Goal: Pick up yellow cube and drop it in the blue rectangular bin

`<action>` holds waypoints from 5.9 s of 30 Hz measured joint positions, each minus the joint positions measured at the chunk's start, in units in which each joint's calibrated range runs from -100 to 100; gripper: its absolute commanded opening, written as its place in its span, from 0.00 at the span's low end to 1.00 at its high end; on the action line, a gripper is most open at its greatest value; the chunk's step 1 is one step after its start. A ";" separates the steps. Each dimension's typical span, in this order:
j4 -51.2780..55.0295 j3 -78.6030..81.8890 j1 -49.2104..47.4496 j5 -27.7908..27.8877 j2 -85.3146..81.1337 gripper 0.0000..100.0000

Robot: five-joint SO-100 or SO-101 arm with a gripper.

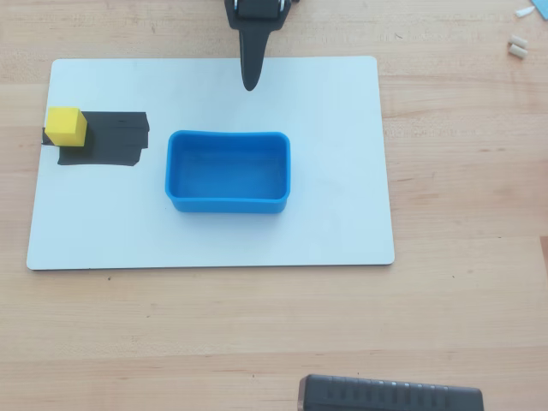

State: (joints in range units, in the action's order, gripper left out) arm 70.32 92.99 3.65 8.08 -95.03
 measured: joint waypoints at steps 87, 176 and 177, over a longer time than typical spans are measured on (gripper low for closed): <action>-1.86 -81.76 37.49 15.87 103.15 0.35; -3.71 -19.04 -0.40 -1.71 22.81 0.00; -3.71 -17.54 -0.48 -1.71 22.19 0.00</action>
State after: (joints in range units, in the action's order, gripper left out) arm 66.61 75.45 3.18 6.37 -72.84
